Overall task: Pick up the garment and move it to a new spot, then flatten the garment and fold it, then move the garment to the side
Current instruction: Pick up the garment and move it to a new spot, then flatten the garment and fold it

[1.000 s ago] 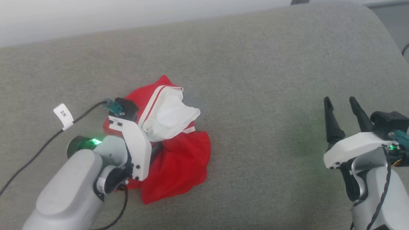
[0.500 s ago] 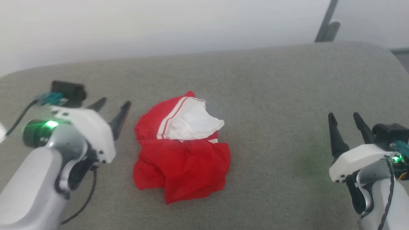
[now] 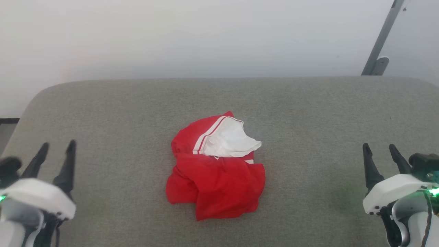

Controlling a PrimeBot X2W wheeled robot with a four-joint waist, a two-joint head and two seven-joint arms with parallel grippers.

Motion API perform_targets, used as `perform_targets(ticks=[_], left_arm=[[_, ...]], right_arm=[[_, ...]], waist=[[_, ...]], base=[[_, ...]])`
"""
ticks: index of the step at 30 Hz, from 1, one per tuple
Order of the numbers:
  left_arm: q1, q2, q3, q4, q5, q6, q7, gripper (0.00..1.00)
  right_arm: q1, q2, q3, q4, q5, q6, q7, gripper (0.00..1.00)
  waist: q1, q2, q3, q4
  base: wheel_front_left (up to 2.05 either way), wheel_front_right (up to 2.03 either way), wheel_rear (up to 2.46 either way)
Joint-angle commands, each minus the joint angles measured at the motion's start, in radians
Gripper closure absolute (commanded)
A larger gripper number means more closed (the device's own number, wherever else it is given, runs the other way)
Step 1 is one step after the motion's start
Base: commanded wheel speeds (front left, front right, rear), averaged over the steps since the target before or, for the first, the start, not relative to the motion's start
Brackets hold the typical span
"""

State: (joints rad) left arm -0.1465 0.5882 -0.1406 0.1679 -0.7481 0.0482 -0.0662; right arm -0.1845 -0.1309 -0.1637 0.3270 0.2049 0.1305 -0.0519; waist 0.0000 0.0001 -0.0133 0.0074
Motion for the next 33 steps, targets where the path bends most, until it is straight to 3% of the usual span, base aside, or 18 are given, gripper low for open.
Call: perform_targets(ticks=[1,9,18,26,33], left_arm=[[0.015,0.000,0.009,0.004,-0.007,-0.003,-0.014,0.00],[0.107,-0.001,0.059,0.049,-0.041,-0.037,-0.107,0.00],[0.082,-0.012,0.043,0.078,-0.048,-0.051,-0.110,0.00],[0.046,-0.041,0.004,0.072,-0.040,-0.063,-0.104,0.00],[-0.007,-0.090,-0.050,0.072,-0.027,-0.070,-0.089,0.00]], right_arm=[[0.008,0.000,0.000,-0.003,0.006,0.000,-0.001,0.00],[0.023,0.006,-0.014,-0.014,0.006,0.000,0.006,0.00],[0.031,0.006,0.005,-0.028,0.017,0.000,0.024,0.00],[-0.019,-0.024,0.123,-0.036,0.074,0.000,0.107,0.00],[-0.121,-0.070,0.249,0.013,0.145,0.000,0.253,0.00]], waist=[[0.0000,-0.0001,-0.001,0.004],[0.0000,-0.0001,-0.002,0.017],[0.0000,-0.0001,-0.001,0.048],[0.0000,-0.0001,0.029,0.147],[0.0000,-0.0001,0.075,0.252]], base=[[0.00,0.00,0.00],[0.00,0.00,0.00],[0.00,0.00,0.00],[0.00,0.00,0.00],[0.00,0.00,0.00]])
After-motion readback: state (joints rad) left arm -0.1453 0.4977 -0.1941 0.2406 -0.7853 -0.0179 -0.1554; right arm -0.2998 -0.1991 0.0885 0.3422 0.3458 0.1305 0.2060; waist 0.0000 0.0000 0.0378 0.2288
